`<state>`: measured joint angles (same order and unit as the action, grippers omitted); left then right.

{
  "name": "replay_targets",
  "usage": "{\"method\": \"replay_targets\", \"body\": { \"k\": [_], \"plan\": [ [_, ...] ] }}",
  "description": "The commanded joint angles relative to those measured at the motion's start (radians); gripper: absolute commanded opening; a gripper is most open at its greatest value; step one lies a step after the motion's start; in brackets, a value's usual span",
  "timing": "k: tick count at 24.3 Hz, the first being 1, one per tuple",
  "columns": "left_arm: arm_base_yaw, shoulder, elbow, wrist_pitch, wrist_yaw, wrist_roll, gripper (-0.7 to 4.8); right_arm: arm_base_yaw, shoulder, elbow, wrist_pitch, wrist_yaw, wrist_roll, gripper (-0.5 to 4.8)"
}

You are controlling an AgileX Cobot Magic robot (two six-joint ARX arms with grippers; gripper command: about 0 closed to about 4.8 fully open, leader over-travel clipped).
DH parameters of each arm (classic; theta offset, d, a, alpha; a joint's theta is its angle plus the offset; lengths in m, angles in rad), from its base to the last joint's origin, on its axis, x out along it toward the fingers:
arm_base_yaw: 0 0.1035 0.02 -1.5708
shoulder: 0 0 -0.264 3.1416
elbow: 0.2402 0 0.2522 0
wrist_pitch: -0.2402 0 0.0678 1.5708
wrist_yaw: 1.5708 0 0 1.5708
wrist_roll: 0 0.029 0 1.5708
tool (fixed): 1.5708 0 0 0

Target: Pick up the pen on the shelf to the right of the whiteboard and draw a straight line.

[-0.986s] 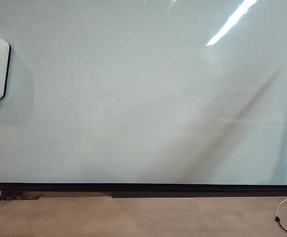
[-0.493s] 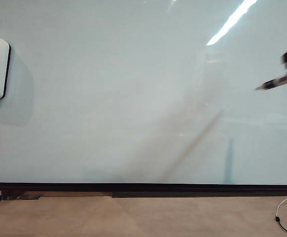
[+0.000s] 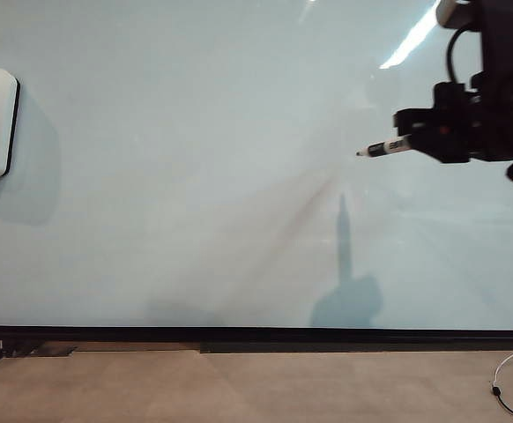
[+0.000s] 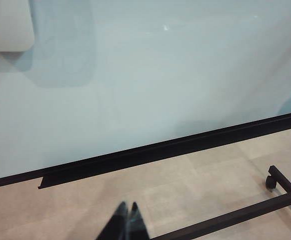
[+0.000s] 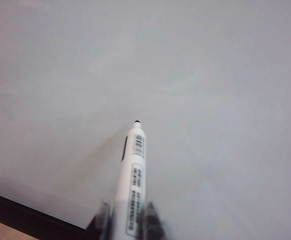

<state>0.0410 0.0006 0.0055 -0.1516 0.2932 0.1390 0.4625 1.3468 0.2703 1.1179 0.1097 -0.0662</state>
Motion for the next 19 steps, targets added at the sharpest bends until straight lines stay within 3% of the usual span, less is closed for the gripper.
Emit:
{"method": "replay_targets", "body": {
  "k": [1,19],
  "plan": [
    [-0.001,0.000,0.002,-0.006,0.011,0.003,-0.05,0.002,0.042,0.039,0.027,-0.035,0.010,-0.04],
    [-0.001,0.000,0.002,-0.006,0.024,0.010,-0.05,0.006,0.155,0.122,0.025,-0.087,0.014,-0.04]
  ]
}}
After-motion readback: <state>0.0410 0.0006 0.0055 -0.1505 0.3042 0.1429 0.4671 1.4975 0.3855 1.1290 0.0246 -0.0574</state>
